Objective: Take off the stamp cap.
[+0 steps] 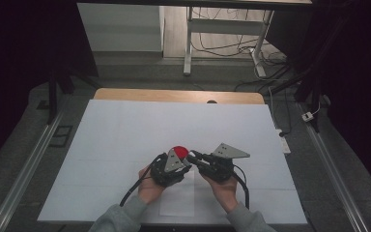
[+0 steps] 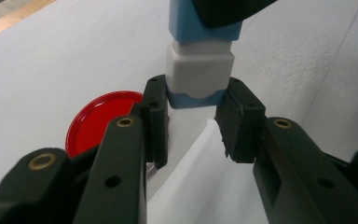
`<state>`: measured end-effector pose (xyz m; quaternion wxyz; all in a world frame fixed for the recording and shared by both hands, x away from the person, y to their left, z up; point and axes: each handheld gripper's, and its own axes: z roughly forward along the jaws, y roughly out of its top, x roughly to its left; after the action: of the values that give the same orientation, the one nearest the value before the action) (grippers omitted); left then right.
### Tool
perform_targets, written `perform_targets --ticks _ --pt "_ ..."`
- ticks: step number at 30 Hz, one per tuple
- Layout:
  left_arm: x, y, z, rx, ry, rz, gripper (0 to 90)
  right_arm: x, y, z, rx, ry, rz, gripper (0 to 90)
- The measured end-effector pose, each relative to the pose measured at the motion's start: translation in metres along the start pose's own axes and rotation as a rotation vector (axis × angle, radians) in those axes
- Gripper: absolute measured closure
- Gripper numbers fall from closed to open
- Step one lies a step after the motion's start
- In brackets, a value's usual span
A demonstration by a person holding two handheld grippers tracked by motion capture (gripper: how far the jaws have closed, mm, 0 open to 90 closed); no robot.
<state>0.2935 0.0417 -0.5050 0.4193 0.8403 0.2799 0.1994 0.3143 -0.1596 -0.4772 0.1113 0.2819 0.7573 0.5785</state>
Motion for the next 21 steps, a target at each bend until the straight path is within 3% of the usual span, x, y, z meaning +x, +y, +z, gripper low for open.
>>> perform_targets --ticks 21 --pt "0.0005 -0.0023 0.0014 0.004 0.008 0.037 65.5 -0.0002 -0.0001 0.0017 0.019 -0.004 0.002 75.3"
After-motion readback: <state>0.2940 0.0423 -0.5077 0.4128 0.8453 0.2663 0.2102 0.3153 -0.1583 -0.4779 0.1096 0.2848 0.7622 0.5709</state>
